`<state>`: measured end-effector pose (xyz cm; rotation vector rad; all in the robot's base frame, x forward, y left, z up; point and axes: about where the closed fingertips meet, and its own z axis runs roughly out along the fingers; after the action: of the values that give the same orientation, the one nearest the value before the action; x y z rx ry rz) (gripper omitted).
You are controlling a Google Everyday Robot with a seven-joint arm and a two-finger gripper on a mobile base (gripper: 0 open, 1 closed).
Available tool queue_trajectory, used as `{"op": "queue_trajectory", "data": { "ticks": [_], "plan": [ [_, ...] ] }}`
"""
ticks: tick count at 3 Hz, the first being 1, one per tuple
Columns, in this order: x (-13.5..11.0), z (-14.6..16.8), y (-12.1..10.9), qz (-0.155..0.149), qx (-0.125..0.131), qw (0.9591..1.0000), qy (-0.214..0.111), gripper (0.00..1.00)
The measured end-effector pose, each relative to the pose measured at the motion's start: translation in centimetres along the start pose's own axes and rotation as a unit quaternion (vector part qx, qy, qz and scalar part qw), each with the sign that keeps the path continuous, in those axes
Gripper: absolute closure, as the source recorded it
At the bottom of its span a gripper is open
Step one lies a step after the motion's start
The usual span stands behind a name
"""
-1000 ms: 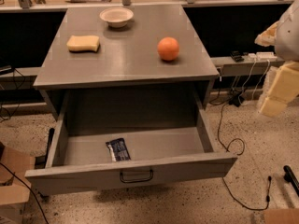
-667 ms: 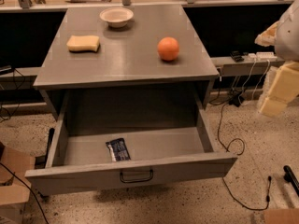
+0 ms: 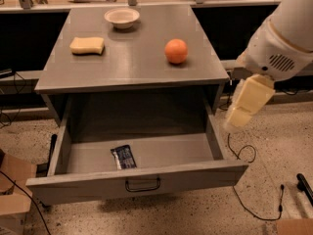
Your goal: Pick rxbar blueberry from top drawer and place on counter
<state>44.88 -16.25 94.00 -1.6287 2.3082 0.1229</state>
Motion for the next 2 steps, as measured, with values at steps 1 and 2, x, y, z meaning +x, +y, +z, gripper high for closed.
{"op": "queue_trajectory", "data": {
  "ticks": [1,2],
  "plan": [
    [-2.72,4.49,-0.18,0.056,-0.005,0.9981,-0.023,0.00],
    [-2.65,4.45,-0.07,0.054,-0.006,0.9983,-0.022,0.00]
  ]
}}
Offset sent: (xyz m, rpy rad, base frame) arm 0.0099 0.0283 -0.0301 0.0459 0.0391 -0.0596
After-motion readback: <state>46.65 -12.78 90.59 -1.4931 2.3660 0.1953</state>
